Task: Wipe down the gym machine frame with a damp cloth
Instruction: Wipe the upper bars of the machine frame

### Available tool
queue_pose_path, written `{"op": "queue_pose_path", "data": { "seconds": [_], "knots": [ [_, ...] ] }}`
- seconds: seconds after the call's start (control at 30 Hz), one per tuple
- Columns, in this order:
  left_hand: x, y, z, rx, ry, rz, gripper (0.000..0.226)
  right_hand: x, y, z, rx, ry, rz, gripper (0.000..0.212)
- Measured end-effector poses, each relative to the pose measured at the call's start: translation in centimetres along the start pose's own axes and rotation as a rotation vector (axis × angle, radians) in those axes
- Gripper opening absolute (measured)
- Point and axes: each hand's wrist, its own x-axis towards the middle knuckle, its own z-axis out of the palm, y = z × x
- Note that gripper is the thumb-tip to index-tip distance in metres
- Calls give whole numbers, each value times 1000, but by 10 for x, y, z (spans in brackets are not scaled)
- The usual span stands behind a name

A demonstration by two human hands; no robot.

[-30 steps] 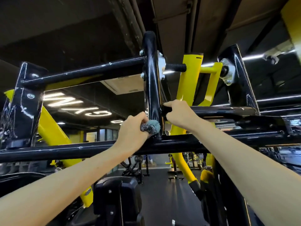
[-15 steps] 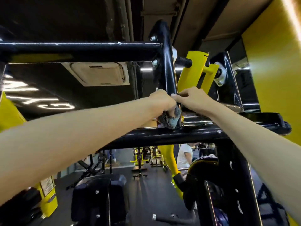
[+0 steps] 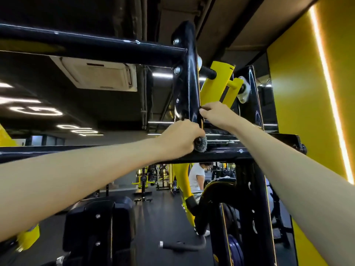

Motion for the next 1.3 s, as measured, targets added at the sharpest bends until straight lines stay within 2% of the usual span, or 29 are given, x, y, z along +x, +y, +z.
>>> {"op": "queue_pose_path", "data": {
  "seconds": [0.07,0.1,0.17,0.23,0.4,0.5,0.63,0.77,0.87,0.97,1.1,1.23,1.3],
  "knots": [
    [7,-1,-15,-99,-164,25,41,0,2,1,0,-3,-9,35],
    [12,-5,-24,-133,-194,24,39,1,2,0,-1,-5,-20,34],
    [21,-16,-40,-174,-100,-45,36,4,5,-1,-10,-15,-43,33],
    [22,-22,-40,-119,-38,-102,39,6,7,-3,-27,-12,-50,28],
    [10,25,-2,4,-153,16,41,6,9,-2,-9,-5,-60,32],
    [21,16,-23,-110,-217,-96,32,9,10,-1,-10,-13,-51,37],
    [17,-24,-52,-174,-32,-422,16,12,9,-5,8,-41,-40,44],
    [19,-23,-5,-423,65,-863,22,18,7,2,-51,-20,-59,55],
    [35,-31,6,-459,169,-1031,20,22,10,6,-65,-1,-76,58],
    [44,-38,-4,-499,234,-1073,32,24,13,7,-64,6,-104,54],
    [51,-28,-4,-407,343,-942,18,28,19,10,-32,27,-126,51],
    [50,-36,-3,-449,349,-1038,24,28,21,11,-15,43,-137,50],
    [53,-35,-6,-446,361,-1003,22,30,19,6,13,-8,-107,53]
  ]
}}
